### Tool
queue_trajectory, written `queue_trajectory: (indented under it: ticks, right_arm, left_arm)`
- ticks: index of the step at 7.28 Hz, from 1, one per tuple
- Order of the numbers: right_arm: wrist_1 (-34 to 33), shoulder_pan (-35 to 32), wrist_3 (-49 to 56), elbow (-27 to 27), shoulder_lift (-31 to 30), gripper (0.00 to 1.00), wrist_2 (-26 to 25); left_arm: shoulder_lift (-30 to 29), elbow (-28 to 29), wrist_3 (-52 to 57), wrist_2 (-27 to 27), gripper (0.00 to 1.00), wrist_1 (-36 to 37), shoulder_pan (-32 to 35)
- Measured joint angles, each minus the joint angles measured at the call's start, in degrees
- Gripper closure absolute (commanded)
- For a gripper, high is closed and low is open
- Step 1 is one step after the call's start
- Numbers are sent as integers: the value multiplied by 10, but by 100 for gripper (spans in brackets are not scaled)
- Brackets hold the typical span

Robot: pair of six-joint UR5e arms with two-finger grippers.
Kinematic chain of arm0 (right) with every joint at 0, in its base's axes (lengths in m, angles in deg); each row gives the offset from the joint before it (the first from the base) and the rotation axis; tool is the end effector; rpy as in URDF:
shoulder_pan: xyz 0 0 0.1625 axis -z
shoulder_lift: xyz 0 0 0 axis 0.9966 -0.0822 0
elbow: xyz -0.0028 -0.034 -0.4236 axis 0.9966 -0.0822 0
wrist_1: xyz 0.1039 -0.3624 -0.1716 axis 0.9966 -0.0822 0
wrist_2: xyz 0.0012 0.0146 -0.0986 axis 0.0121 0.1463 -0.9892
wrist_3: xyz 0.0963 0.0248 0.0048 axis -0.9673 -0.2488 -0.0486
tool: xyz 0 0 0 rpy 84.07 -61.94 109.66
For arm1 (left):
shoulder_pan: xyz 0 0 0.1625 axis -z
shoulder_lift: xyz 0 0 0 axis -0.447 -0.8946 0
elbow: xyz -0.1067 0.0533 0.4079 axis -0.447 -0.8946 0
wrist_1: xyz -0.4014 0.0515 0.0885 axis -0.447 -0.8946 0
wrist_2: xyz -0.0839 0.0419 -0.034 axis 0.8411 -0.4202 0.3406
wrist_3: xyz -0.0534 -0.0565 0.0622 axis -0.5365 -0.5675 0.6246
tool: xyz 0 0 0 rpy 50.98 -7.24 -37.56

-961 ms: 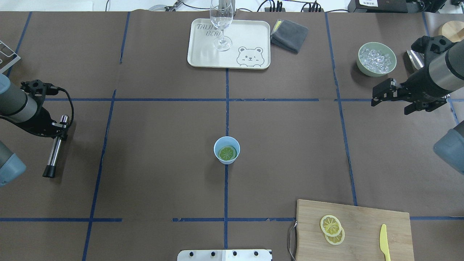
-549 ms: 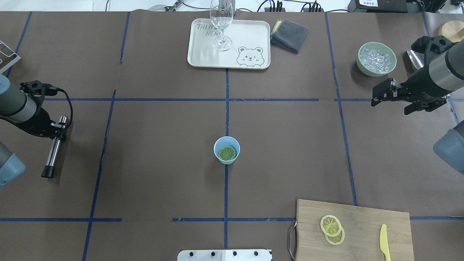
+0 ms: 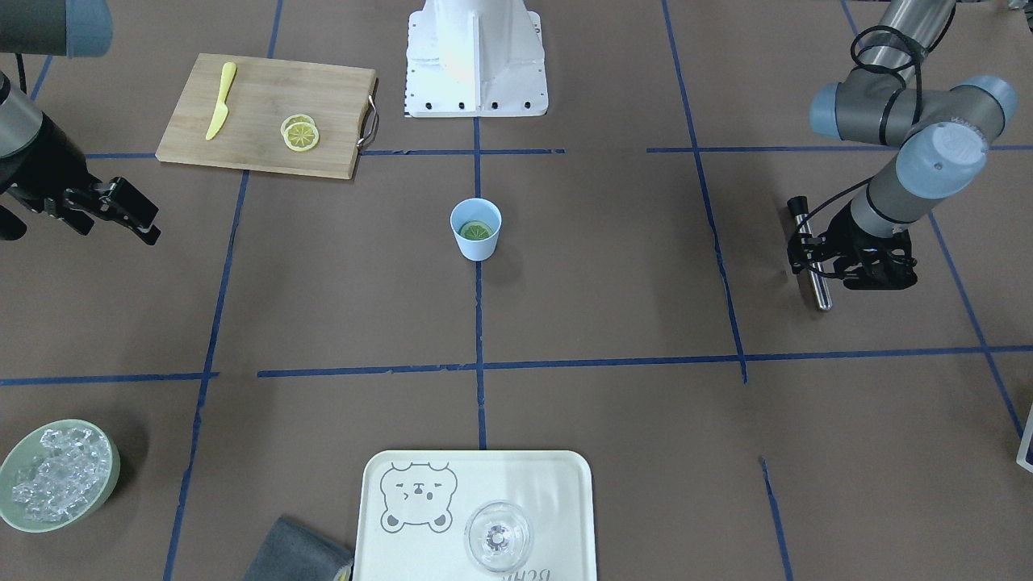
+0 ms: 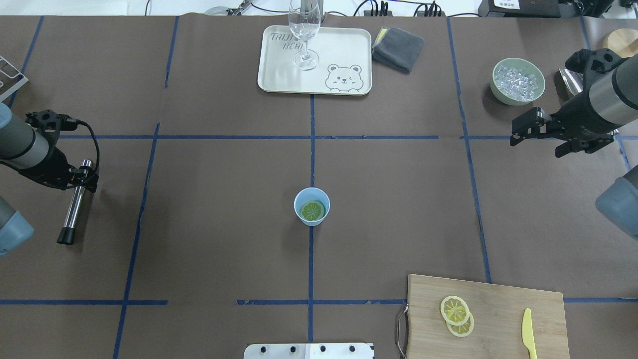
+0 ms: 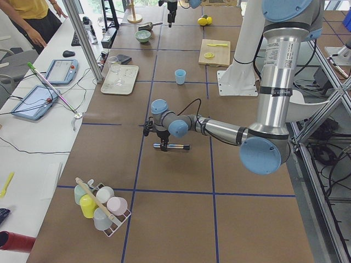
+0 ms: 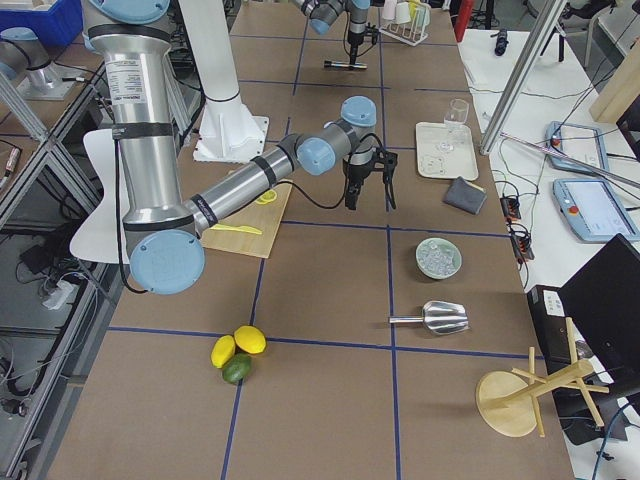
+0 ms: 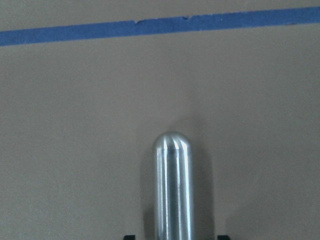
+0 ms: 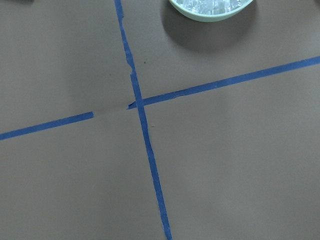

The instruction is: Squeeze lemon into cup

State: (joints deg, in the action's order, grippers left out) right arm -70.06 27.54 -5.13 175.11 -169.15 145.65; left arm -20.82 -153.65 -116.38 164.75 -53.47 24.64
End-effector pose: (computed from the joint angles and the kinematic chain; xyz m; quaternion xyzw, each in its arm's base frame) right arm -0.2075 -0.4682 0.3876 -0.0175 -0.4087 0.1223 0.9043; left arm 0.2829 -0.4778 0.5617 -0.0055 0.3610 0.0353 0.9319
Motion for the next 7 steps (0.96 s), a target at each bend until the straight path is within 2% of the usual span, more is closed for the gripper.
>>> queue_trajectory:
  ticks: [2, 3, 5, 7]
  right_arm:
    - [0, -4, 5, 0, 0, 0, 7]
    - [-2, -14, 13, -2, -1, 0, 15]
    - [-8, -61, 68, -21, -8, 0, 39]
    - [-10, -133, 193, -80, -16, 0, 78]
  left_arm:
    - [8, -25, 11, 4, 0, -3, 18]
    - [14, -39, 47, 19, 0, -4, 49]
    - [53, -63, 179, 85, 0, -4, 144]
    - [85, -63, 333, 108, 0, 3, 250]
